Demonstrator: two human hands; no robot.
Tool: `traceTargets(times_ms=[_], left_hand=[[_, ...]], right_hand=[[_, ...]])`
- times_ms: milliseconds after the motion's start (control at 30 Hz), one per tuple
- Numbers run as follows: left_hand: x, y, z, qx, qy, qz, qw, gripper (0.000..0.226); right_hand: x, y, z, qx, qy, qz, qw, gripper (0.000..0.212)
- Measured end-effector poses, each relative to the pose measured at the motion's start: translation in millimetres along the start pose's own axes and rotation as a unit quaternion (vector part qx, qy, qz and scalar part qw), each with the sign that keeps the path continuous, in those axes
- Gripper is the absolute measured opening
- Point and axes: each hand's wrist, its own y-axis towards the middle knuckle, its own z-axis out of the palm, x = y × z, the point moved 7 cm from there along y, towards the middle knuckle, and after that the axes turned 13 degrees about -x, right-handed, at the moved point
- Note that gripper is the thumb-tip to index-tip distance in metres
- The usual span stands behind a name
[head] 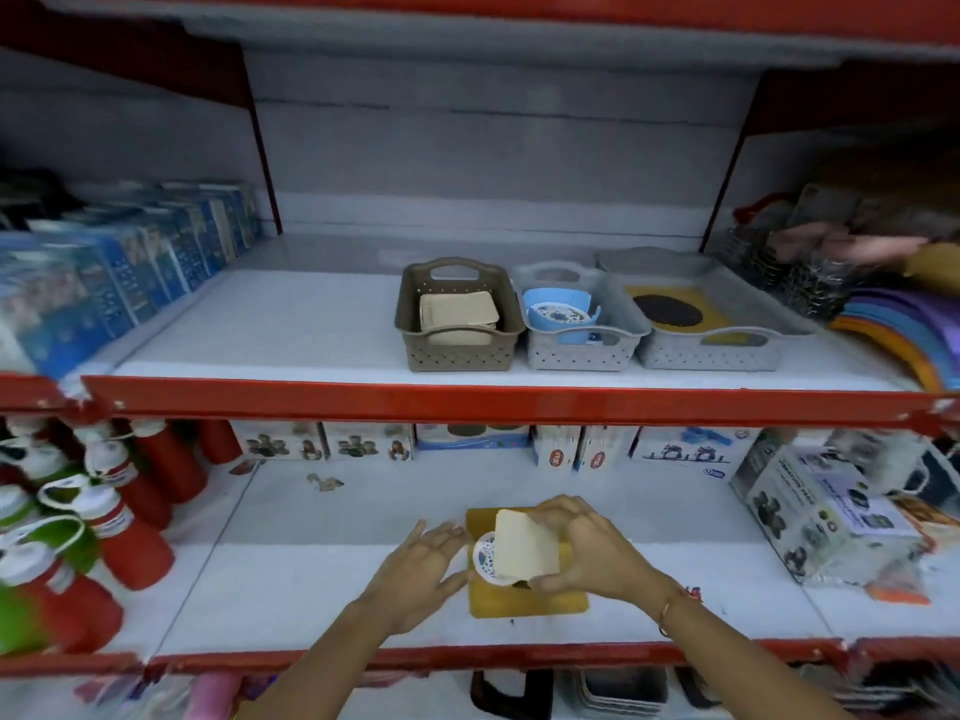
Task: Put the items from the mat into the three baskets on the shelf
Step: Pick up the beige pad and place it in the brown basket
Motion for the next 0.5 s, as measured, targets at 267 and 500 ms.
traceTargets(times_ms=[267, 500], left_hand=[[-31.3, 2.0, -117.3, -0.203, -0.026, 0.079, 0.976, 0.041], [-62.1, 6.5, -230.1, -0.395, -0.013, 0.186, 0.899, 0.027]], right_hand=[[70.9, -2.4, -108.2, -0.102, -0.011, -0.062, 0.993, 0.085], [117.2, 21.5, -188.3, -0.184, -0.031, -0.128, 0.974, 0.084]])
